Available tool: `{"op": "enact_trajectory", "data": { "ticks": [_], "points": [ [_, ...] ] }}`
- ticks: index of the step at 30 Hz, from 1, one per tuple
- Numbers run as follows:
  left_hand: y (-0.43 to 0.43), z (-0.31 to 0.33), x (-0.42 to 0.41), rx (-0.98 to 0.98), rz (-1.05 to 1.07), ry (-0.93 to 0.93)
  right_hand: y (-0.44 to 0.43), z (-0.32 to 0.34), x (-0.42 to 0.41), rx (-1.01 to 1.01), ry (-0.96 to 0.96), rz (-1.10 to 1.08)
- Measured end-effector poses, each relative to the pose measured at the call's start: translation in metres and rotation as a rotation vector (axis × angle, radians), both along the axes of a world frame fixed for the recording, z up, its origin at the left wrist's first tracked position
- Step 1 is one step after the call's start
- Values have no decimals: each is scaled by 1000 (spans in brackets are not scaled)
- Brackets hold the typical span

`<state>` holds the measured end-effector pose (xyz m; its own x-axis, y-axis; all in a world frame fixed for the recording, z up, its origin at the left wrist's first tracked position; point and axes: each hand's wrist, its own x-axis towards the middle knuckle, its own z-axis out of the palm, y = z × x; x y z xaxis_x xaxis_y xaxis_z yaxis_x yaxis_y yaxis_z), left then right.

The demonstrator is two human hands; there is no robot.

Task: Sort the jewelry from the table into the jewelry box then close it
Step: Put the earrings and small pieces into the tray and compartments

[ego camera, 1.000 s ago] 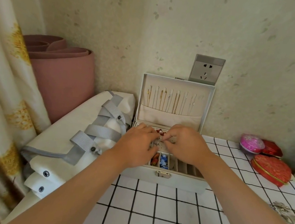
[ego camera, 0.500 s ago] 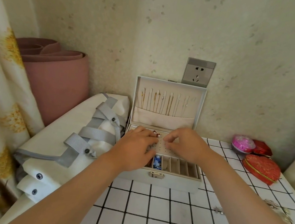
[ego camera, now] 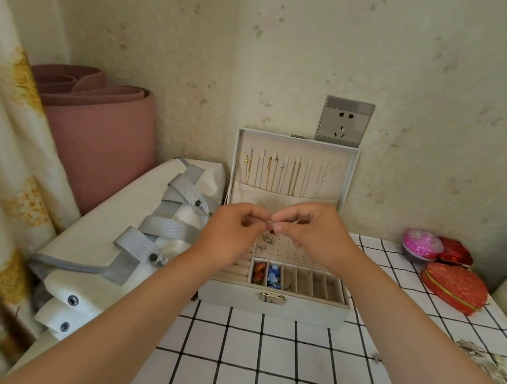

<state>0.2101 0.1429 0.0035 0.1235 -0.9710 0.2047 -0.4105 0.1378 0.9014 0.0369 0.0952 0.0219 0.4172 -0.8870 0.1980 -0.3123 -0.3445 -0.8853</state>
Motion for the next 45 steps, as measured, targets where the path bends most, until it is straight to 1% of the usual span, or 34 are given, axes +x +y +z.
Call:
{"op": "enact_trajectory", "data": {
  "ticks": [3, 5, 6, 8, 10, 11, 12, 16, 18, 25, 27, 28, 31, 32, 33, 36, 41, 45],
  "points": [
    [2, 0, 1, 13, -14, 101, 2, 1, 2, 59, -26, -7],
    [3, -2, 1, 16, 11, 79, 1, -1, 2, 60, 5, -27],
    [3, -3, 2, 14, 36, 33, 0, -2, 2, 41, 43, -42],
    [4, -3, 6, 3, 65, -136, -1, -6, 1, -20, 138, -68],
    [9, 2, 12, -10, 38, -444, -1, -8, 0, -54, 214, -52],
    [11, 6, 16, -13, 3, -565, -1, -8, 1, -62, 259, -23],
    [14, 8, 20, -3, -40, -619, 0, -8, 3, -69, 306, 16],
    [26, 13, 27, 59, -164, -678, 8, -4, 15, -106, 462, 179],
    [32, 12, 28, 82, -183, -675, 12, -3, 19, -113, 512, 210],
    [31, 4, 27, 51, -204, -757, 16, -1, 18, -132, 479, 179],
    [29, 2, 24, 48, -162, -680, 15, 1, 16, -105, 412, 160],
    [28, 3, 23, 39, -131, -580, 15, 3, 15, -86, 363, 149],
    [24, 11, 15, 2, -25, -150, 15, 13, 12, 3, 207, 140],
    [24, 14, 12, 10, 11, -30, 15, 16, 11, 27, 159, 137],
    [24, 17, 9, 27, 41, 51, 16, 19, 10, 43, 112, 131],
    [25, 21, 2, 98, 67, 159, 19, 25, 9, 85, -5, 106],
    [25, 28, -3, 197, 16, 330, 14, 23, 7, 100, -53, 57],
    [24, 28, -3, 177, 10, 286, 12, 20, 8, 94, -102, 9]
  ]
}}
